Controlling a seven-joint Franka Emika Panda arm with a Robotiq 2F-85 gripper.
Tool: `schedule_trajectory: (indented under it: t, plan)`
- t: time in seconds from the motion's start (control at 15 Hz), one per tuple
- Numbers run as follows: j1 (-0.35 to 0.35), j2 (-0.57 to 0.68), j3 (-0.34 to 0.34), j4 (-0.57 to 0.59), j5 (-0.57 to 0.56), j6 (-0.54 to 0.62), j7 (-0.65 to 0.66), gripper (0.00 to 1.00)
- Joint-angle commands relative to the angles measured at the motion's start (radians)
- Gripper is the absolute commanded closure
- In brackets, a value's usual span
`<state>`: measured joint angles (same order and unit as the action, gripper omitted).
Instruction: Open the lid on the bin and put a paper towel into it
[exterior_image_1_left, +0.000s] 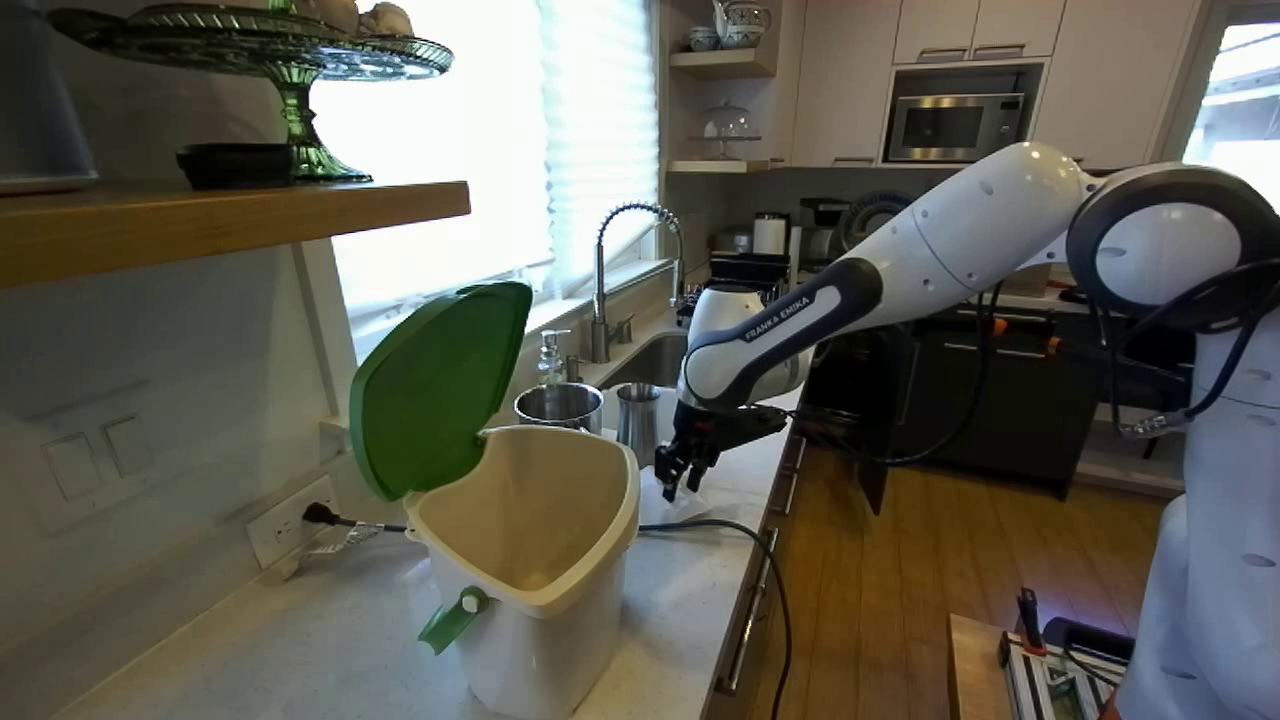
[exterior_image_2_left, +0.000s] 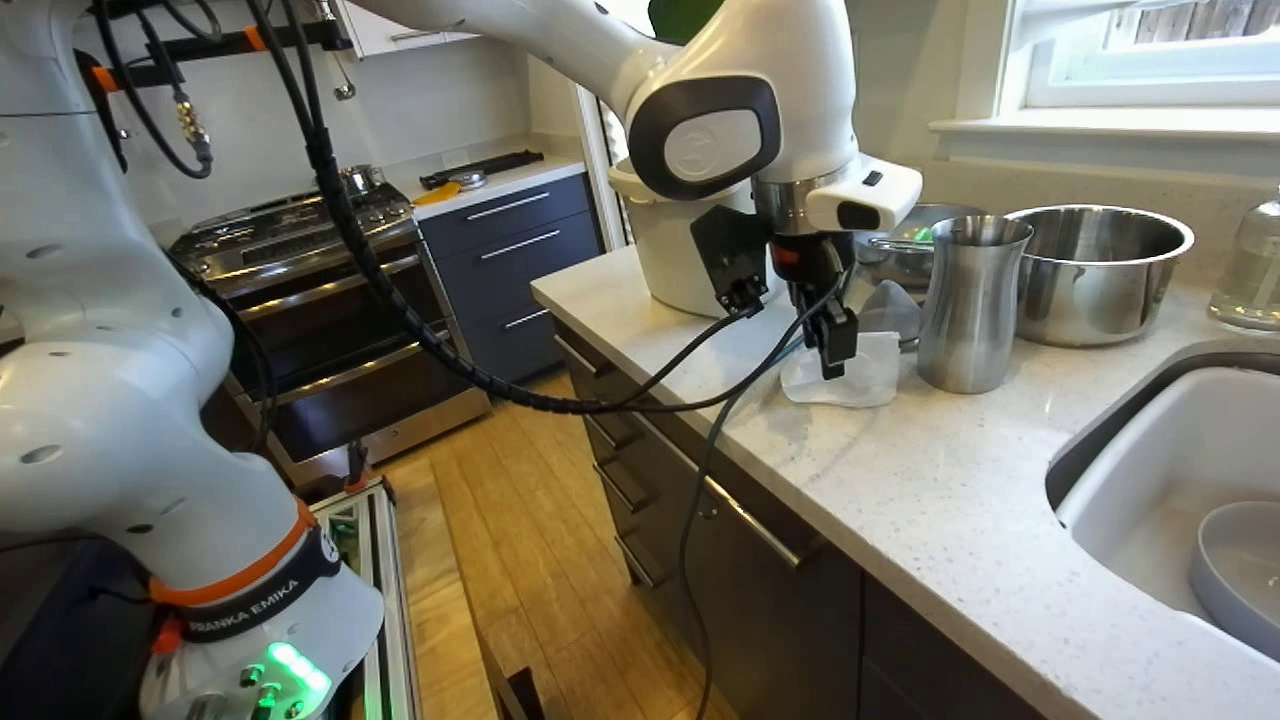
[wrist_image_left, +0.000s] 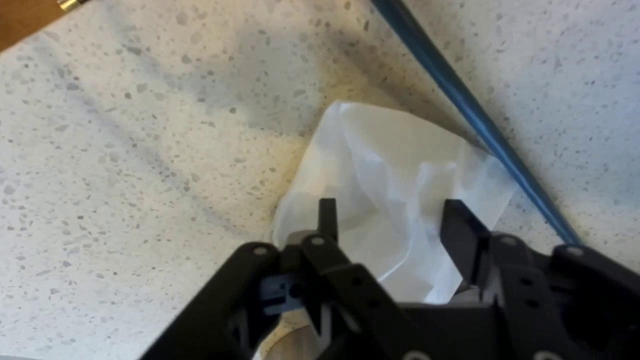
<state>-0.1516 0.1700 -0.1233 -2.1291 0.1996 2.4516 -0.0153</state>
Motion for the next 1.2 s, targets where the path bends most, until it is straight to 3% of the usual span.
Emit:
schedule_trajectory:
  t: [0.0,0.27,0.73,1.13]
  plan:
    - [-0.006,0.007,0.011,-0.011,0.043,0.024,-0.013,0.74]
    - [-0.007,0.010,0.013,-0.007,0.057,0.011,-0.012,1.00]
    - [0.010,-0.133,-0.006,0.031,-0.103,-0.116,0.026,1.00]
    - [0.031,-0.312,0.022,0.118,-0.184,-0.356,0.010,1.00]
